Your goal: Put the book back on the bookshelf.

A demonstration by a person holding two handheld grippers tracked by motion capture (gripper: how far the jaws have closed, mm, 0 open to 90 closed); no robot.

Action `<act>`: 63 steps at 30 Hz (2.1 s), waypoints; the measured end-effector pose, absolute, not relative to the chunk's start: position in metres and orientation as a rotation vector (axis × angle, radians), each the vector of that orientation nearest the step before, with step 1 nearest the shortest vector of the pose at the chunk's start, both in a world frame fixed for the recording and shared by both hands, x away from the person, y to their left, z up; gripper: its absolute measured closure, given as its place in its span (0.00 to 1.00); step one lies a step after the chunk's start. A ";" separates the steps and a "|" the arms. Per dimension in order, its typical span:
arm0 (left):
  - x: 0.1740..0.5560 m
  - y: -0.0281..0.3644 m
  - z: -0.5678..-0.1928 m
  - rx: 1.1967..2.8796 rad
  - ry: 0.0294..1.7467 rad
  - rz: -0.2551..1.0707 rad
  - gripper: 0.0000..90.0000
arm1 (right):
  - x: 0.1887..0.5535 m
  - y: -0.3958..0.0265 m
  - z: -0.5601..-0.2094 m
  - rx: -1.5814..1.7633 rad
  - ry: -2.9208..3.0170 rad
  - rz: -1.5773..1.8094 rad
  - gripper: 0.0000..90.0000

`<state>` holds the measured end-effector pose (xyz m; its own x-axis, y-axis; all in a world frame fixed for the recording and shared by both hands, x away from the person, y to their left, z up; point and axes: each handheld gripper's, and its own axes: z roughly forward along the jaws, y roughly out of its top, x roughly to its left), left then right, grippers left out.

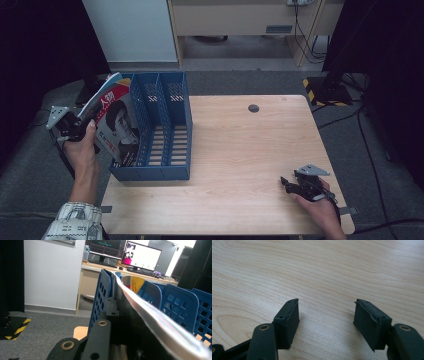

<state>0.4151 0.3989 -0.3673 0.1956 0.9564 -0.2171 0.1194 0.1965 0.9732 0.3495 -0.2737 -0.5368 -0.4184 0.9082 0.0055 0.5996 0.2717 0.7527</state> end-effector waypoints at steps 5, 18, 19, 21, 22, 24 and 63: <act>0.416 0.398 -0.370 1.208 1.214 0.856 0.96 | 0.349 -0.274 -0.537 1.358 2.119 0.967 0.41; 0.414 0.401 -0.377 1.218 1.206 0.867 0.96 | 0.349 -0.274 -0.537 1.358 2.119 0.966 0.41; 0.414 0.401 -0.377 1.222 1.204 0.868 0.96 | 0.349 -0.274 -0.537 1.359 2.119 0.966 0.41; 0.414 0.400 -0.378 1.226 1.206 0.868 0.96 | 0.349 -0.274 -0.537 1.359 2.119 0.966 0.41; 0.414 0.400 -0.378 1.226 1.206 0.868 0.96 | 0.349 -0.274 -0.537 1.358 2.119 0.966 0.41; 0.414 0.399 -0.378 1.227 1.208 0.871 0.96 | 0.349 -0.274 -0.537 1.359 2.119 0.966 0.41; 0.414 0.399 -0.374 1.239 1.236 0.859 0.68 | 0.349 -0.274 -0.537 1.361 2.117 0.967 0.40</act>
<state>0.4141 0.3995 -0.3742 0.1831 0.9614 -0.2053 0.1426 0.1807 0.9732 0.3490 -0.2737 -0.5368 -0.4178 0.9085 0.0065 0.5998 0.2705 0.7531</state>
